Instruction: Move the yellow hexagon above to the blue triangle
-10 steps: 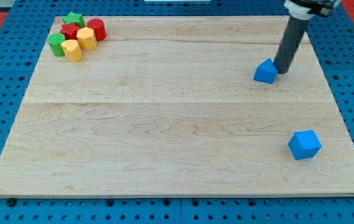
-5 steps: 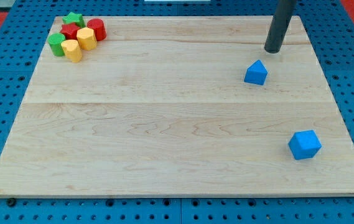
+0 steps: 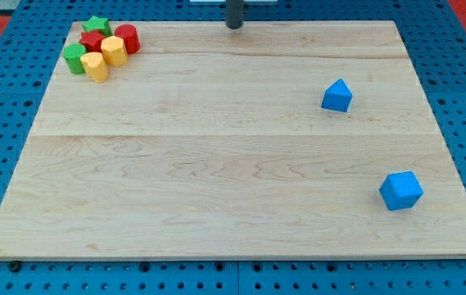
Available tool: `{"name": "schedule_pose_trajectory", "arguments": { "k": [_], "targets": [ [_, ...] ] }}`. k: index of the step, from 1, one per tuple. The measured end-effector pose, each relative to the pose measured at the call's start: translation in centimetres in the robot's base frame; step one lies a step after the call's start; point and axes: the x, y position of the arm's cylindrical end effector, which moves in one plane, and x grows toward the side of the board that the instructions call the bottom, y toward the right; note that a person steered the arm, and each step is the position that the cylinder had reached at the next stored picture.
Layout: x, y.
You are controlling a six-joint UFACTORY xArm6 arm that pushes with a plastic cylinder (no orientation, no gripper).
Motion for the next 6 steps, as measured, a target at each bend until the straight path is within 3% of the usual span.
{"name": "schedule_pose_trajectory", "arguments": {
  "k": [4,5,6],
  "targets": [
    [-0.3,-12.1],
    [-0.3,-8.1],
    [2.1,3.5]
  ]
}}
